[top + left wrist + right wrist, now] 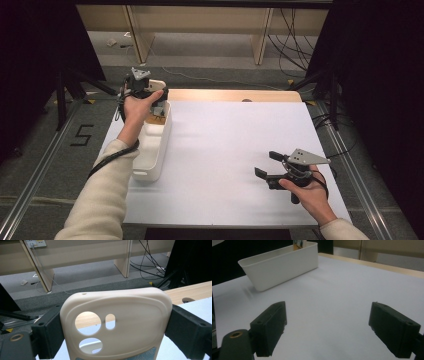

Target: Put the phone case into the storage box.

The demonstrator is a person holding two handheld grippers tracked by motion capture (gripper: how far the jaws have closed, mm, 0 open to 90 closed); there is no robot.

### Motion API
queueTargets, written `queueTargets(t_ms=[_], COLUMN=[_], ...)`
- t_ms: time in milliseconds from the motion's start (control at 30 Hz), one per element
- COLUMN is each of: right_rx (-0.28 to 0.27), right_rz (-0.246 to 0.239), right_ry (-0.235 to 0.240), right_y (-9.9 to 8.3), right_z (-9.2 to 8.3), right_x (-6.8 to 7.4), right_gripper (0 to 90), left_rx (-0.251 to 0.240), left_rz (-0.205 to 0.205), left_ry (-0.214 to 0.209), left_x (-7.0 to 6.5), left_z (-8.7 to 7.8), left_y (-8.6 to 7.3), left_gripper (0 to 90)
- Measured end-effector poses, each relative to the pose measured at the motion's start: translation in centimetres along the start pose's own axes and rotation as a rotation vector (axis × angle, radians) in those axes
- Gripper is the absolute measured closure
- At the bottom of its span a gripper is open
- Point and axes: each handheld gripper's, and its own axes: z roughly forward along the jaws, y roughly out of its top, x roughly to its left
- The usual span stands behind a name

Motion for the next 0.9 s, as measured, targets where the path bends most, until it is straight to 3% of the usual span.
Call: queueTargets(t_ms=[900], right_rx=[0.0], right_rz=[0.001], right_ry=[0.001], right_y=[0.01], right_z=[0.01], right_x=[-0.02], right_gripper=[15.8], left_rx=[0.031], left_rz=[-0.001], left_ry=[0.007], left_x=[-0.11], left_z=[0.83], left_y=[0.0], left_gripper=[10.6])
